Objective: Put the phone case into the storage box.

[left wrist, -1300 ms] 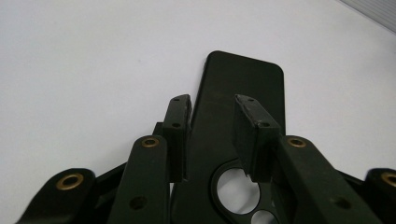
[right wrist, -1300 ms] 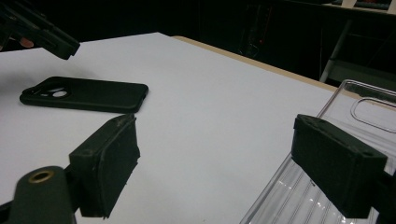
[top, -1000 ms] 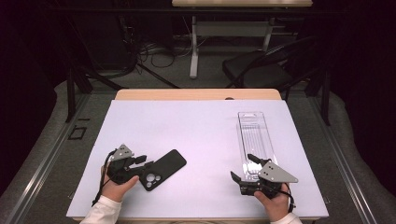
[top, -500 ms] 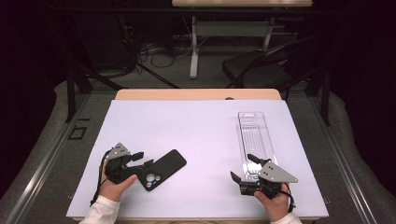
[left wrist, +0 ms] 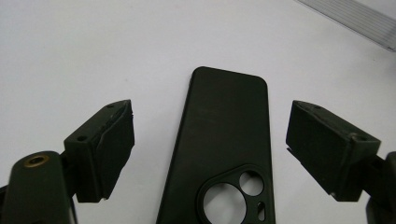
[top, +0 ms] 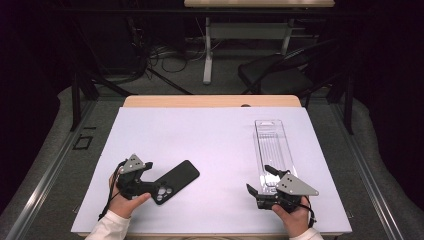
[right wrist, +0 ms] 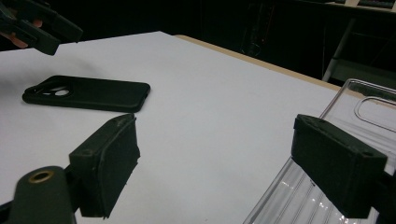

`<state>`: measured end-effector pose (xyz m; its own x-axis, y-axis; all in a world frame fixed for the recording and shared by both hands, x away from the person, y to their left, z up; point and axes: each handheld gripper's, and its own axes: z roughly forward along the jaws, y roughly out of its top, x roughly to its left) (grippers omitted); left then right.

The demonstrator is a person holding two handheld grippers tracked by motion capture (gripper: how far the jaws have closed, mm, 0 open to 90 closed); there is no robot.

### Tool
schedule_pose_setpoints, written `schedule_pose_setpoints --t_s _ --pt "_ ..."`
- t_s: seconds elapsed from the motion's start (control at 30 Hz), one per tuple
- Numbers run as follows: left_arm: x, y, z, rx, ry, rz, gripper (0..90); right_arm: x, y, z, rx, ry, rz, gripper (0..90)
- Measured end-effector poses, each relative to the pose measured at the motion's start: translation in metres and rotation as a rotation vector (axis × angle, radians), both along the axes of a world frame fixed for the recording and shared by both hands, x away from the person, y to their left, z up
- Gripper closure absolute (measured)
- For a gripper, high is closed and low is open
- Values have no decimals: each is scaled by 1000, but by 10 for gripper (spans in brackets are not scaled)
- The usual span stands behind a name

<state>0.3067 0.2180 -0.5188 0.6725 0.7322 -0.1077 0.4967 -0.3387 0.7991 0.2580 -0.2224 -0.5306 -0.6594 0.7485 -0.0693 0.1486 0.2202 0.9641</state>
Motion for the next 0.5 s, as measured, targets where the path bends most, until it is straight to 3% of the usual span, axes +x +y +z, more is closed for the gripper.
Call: schedule_pose_setpoints --t_s 0.23,0.5 --pt "0 -3 0 -15 12 -9 90 0 0 0 0 -1 1 139" --pt "1 -8 -3 0 33 -39 6 1 0 0 -2 0 3 139"
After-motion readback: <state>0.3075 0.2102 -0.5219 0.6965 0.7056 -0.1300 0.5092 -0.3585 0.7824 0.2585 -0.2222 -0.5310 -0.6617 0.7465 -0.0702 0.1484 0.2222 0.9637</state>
